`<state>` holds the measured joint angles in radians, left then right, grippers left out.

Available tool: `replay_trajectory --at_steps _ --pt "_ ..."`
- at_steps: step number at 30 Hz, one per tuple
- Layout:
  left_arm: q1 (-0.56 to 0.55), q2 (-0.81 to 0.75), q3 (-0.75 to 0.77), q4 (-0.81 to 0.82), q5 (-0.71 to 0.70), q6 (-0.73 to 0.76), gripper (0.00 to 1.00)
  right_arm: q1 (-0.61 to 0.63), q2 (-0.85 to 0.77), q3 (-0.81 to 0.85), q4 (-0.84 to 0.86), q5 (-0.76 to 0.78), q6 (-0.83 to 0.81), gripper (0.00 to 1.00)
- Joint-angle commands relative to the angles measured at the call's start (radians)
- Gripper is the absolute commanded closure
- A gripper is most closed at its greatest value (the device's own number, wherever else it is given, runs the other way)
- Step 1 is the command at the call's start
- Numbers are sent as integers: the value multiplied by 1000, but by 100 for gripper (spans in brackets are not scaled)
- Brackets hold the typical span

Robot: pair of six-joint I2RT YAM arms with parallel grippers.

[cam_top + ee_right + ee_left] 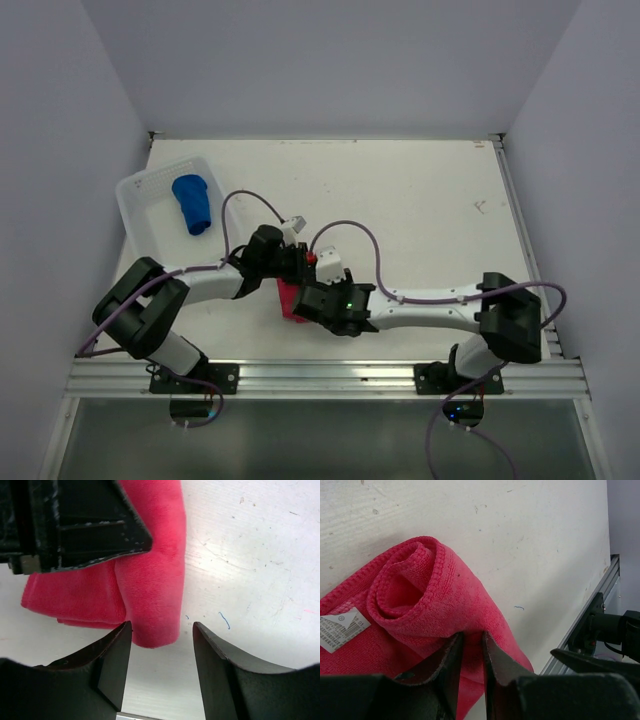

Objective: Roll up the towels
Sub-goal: Roll the towel

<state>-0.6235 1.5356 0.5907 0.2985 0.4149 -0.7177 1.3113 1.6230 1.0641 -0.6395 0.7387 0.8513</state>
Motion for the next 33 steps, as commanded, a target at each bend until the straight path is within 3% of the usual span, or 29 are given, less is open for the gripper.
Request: replay_trajectory --at_steps 1,5,8,19,27,29,33 --pt "7 -17 -38 -61 -24 41 74 -55 -181 -114 200 -86 2 44" --pt "8 -35 -52 -65 -30 41 74 -159 -322 -291 424 -307 25 43" --pt "10 -42 -55 -68 -31 40 74 -221 -374 -375 523 -381 32 43" --pt "13 -60 -74 -78 -37 44 74 -245 -272 -440 659 -464 60 42" --pt "24 -75 -97 -84 -41 52 74 -244 -192 -429 666 -469 35 41" --pt "24 -77 -100 -82 -42 50 74 -244 -183 -424 666 -478 31 44" --pt "28 -81 -92 -84 -42 43 74 -241 -192 -412 663 -475 8 65"
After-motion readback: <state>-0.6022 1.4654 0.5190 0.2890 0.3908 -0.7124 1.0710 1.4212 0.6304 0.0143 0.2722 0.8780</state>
